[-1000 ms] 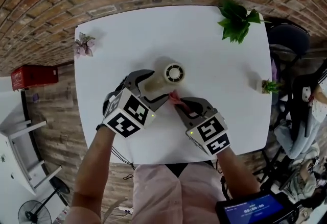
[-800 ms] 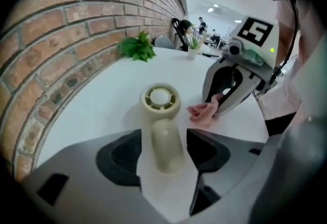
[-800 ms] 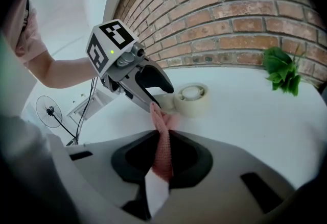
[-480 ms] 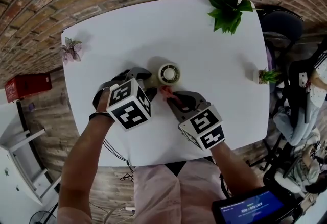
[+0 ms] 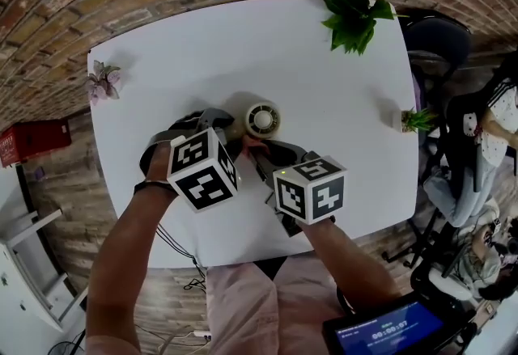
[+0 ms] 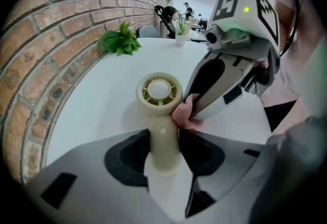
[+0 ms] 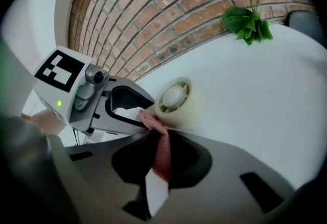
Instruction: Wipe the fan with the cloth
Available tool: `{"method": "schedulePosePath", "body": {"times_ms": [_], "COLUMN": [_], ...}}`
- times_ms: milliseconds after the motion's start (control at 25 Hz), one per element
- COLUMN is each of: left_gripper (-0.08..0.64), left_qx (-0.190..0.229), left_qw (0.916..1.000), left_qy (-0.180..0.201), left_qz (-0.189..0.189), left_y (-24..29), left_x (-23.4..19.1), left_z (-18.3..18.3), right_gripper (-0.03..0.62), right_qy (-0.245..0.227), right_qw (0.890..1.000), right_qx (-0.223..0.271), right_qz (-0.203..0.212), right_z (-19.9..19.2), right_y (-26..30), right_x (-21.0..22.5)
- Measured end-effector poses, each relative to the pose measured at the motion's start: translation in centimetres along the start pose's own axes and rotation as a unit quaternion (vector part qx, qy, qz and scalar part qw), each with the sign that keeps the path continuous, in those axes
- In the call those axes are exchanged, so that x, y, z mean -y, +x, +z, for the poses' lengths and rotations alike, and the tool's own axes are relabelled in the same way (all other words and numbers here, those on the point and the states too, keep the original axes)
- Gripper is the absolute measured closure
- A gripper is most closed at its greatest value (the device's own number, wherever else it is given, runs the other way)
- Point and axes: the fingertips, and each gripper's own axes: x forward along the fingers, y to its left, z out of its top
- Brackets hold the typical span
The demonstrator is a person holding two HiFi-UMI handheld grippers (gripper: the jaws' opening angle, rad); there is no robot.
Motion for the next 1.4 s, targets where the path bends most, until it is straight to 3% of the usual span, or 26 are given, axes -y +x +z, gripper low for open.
{"method": "schedulePosePath", "body": {"times_ms": [240,880,1400], "left_gripper": [0.368,0.368,0.368], "left_qx": [0.000,-0.013,-0.064], "left_qw": [1.0000,0.9997,0.9900], "left_qy": [-0.001,0.010,0.120], "left_qz": [-0.006,-0.016,-0.038], "left_y": [-0.1,-0.8,-1.9], "left_x": [0.2,1.2,2.5], "left_z": [-0.1,-2.1,-5.2], "right_gripper": [0.546,0.549,0.551], "right_qy": [0.057,0.049,0.025], "right_qw": [0.998,0.999,0.999], "right_qx": [0.000,-0.014,-0.030], "right_qz": [0.015,0.013,0.025], "right_z": [-0.1,-1.0,-0.9], "right_y": [-0.4,-1.7,-1.9], "right_x": [0.7,1.8,2.0]}}
